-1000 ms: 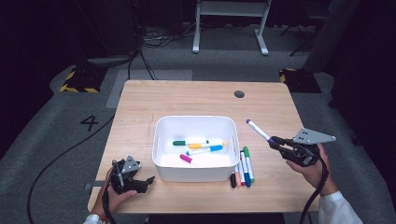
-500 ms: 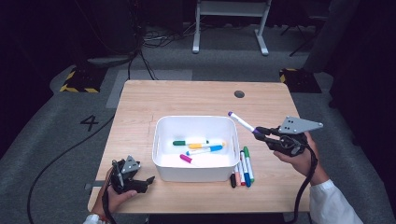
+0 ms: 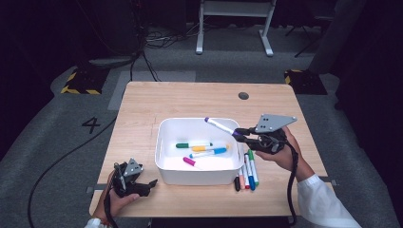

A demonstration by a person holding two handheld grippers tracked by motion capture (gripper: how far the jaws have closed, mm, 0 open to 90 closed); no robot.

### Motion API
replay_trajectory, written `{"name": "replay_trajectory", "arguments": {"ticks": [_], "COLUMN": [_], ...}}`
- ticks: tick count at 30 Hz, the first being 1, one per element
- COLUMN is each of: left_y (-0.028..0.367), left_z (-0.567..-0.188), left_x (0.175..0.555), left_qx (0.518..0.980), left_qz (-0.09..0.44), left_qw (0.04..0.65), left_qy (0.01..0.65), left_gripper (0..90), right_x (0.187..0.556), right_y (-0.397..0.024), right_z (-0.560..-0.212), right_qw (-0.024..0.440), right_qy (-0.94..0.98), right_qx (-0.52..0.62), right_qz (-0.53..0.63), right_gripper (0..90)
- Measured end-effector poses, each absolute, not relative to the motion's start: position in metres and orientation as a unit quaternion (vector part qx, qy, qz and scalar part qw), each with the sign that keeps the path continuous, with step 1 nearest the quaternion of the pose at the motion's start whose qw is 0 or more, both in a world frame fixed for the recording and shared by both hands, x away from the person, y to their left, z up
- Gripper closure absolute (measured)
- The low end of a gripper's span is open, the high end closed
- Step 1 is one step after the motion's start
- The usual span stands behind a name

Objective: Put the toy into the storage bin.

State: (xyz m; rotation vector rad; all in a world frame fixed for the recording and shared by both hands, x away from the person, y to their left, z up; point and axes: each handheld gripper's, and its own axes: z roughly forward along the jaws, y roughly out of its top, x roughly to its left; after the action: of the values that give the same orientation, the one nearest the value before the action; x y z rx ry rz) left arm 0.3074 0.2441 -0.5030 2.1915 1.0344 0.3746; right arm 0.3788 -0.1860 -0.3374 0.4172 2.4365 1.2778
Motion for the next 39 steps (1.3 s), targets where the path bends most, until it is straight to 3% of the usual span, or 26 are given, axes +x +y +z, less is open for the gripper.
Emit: {"name": "replay_trajectory", "arguments": {"ticks": [24,39], "left_y": [0.244,0.244], "left_z": [-0.503,-0.503], "left_x": [0.307,0.307], "left_qx": [0.841,0.841], "left_qz": [0.143,0.145], "left_qw": [0.338,0.338], "left_qy": [0.397,0.397], "left_gripper": [15.3,15.3], "right_x": [0.391,0.369], "right_y": [-0.113,-0.107], "right_z": [-0.368,-0.372], "right_qw": [0.078,0.028], "right_qy": [0.919,0.940], "right_qx": [0.072,0.028], "right_qz": [0.379,0.339], "right_gripper": [75.3,75.3]}}
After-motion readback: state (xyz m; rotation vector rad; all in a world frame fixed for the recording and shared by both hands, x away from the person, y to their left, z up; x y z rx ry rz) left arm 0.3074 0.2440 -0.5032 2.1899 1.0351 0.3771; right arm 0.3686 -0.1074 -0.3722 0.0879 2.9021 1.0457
